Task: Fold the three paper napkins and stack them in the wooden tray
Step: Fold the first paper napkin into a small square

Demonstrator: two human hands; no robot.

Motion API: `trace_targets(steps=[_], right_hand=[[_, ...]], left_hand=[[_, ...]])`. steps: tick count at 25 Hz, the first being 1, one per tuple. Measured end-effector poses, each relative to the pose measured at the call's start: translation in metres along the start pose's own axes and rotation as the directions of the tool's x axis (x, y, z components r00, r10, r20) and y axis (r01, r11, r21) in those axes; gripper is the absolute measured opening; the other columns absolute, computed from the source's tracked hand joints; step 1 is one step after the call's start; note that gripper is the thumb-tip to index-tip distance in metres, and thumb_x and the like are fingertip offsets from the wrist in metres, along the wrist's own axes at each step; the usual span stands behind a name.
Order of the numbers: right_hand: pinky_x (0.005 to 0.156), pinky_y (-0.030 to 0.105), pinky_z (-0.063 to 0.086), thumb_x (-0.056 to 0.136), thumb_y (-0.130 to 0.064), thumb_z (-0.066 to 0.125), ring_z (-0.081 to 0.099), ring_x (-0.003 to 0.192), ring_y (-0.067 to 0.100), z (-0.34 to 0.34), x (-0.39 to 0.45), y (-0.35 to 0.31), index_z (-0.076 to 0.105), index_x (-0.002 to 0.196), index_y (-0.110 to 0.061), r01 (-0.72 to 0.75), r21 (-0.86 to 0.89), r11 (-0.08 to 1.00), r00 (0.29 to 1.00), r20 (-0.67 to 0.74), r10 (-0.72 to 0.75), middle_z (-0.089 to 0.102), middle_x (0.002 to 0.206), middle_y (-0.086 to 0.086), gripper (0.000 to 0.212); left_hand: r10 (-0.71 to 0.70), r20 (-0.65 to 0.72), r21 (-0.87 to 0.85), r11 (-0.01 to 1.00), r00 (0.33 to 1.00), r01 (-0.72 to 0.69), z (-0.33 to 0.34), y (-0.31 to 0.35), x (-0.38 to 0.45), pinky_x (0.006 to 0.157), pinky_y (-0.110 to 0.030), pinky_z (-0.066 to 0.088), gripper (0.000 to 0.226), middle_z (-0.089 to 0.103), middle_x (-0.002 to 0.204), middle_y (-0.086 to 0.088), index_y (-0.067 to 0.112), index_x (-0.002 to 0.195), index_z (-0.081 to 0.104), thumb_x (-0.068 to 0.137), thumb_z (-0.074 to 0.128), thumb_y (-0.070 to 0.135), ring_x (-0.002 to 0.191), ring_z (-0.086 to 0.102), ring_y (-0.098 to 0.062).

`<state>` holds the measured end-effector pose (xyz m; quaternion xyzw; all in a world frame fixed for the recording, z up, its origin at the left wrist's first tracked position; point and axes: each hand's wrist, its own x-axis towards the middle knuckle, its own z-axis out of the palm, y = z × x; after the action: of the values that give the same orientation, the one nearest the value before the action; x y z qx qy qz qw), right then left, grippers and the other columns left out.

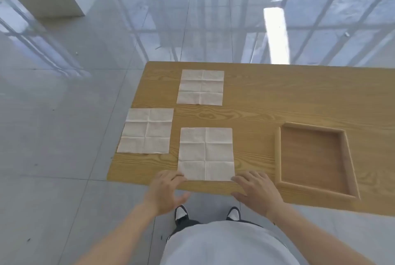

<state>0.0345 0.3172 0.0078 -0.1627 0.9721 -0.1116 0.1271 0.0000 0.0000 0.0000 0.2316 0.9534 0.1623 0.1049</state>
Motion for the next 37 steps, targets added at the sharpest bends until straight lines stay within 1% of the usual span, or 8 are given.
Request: trace_targets(steps=[6,10,13,19,25,28,31,37], right_hand=[[0.092,0.036,0.043,0.09,-0.053,0.053,0.06,0.109,0.02,0.024,-0.007,-0.005,0.064,0.12,-0.028,-0.014,-0.006,1.0,0.991,0.134,0.015,0.067,0.117,-0.008,0.04],[0.094,0.035,0.043,0.09,-0.049,0.056,0.059,0.111,0.02,0.029,0.0,-0.012,0.065,0.119,-0.026,-0.081,-0.017,0.997,0.99,0.115,0.082,0.066,0.118,-0.008,0.037],[0.088,0.038,0.05,0.082,-0.044,0.07,0.062,0.108,0.024,0.034,0.006,-0.019,0.069,0.111,-0.02,-0.107,-0.074,0.991,0.992,0.06,0.112,0.068,0.115,-0.002,0.037],[0.093,0.048,0.051,0.07,-0.04,0.083,0.057,0.123,0.033,0.046,0.014,-0.029,0.062,0.127,-0.014,-0.148,-0.106,0.983,0.989,-0.037,0.145,0.061,0.133,0.006,0.066],[0.088,0.044,0.051,0.062,-0.028,0.088,0.062,0.112,0.028,0.062,0.017,-0.032,0.066,0.116,-0.016,-0.141,-0.097,0.985,0.989,-0.066,0.135,0.066,0.118,0.001,0.059],[0.085,0.041,0.051,0.06,-0.012,0.085,0.063,0.102,0.026,0.07,0.01,-0.034,0.068,0.111,-0.018,-0.152,-0.079,0.985,0.982,-0.124,0.142,0.068,0.107,-0.001,0.055],[0.082,0.04,0.052,0.057,-0.005,0.085,0.063,0.094,0.026,0.075,0.007,-0.036,0.066,0.119,-0.018,-0.2,-0.049,0.979,0.974,-0.118,0.193,0.067,0.102,-0.001,0.066],[0.079,0.039,0.051,0.051,-0.002,0.089,0.063,0.092,0.026,0.077,0.004,-0.036,0.069,0.108,-0.019,-0.208,-0.028,0.978,0.972,-0.12,0.204,0.067,0.102,0.0,0.062]], left_hand=[[-0.035,0.07,0.044,0.999,0.997,0.032,0.008,0.006,-0.002,0.097,-0.04,0.043,0.036,0.071,0.108,0.006,0.019,0.101,0.073,0.08,0.065,0.047,0.101,0.066,-0.019],[-0.016,0.086,0.077,0.997,0.996,0.009,0.011,-0.008,-0.001,0.098,-0.039,0.044,0.035,0.071,0.109,0.004,0.019,0.105,0.072,0.08,0.069,0.042,0.103,0.065,-0.019],[0.059,0.089,0.122,0.99,0.994,-0.069,0.018,-0.017,0.002,0.092,-0.039,0.049,0.034,0.07,0.105,0.002,0.017,0.1,0.073,0.075,0.075,0.039,0.1,0.066,-0.021],[0.113,0.079,0.169,0.978,0.99,-0.125,0.027,-0.03,0.011,0.092,-0.04,0.048,0.045,0.063,0.116,0.0,0.018,0.112,0.064,0.075,0.074,0.043,0.113,0.057,-0.024],[0.086,0.073,0.199,0.975,0.994,-0.099,0.039,-0.034,0.007,0.089,-0.038,0.049,0.058,0.062,0.11,-0.002,0.016,0.122,0.061,0.072,0.081,0.038,0.106,0.059,-0.024],[0.097,-0.021,0.204,0.975,0.995,-0.091,0.044,-0.028,0.002,0.083,-0.037,0.049,0.048,0.065,0.099,-0.001,0.016,0.111,0.069,0.066,0.084,0.02,0.096,0.063,-0.023],[0.122,-0.099,0.211,0.973,0.988,-0.099,0.048,-0.026,0.0,0.079,-0.035,0.048,0.042,0.066,0.091,0.0,0.017,0.099,0.073,0.061,0.081,0.002,0.09,0.065,-0.023],[0.105,-0.107,0.143,0.986,0.989,-0.089,0.048,-0.028,-0.003,0.074,-0.035,0.052,0.034,0.067,0.086,0.0,0.017,0.087,0.073,0.059,0.082,-0.002,0.085,0.066,-0.023]])
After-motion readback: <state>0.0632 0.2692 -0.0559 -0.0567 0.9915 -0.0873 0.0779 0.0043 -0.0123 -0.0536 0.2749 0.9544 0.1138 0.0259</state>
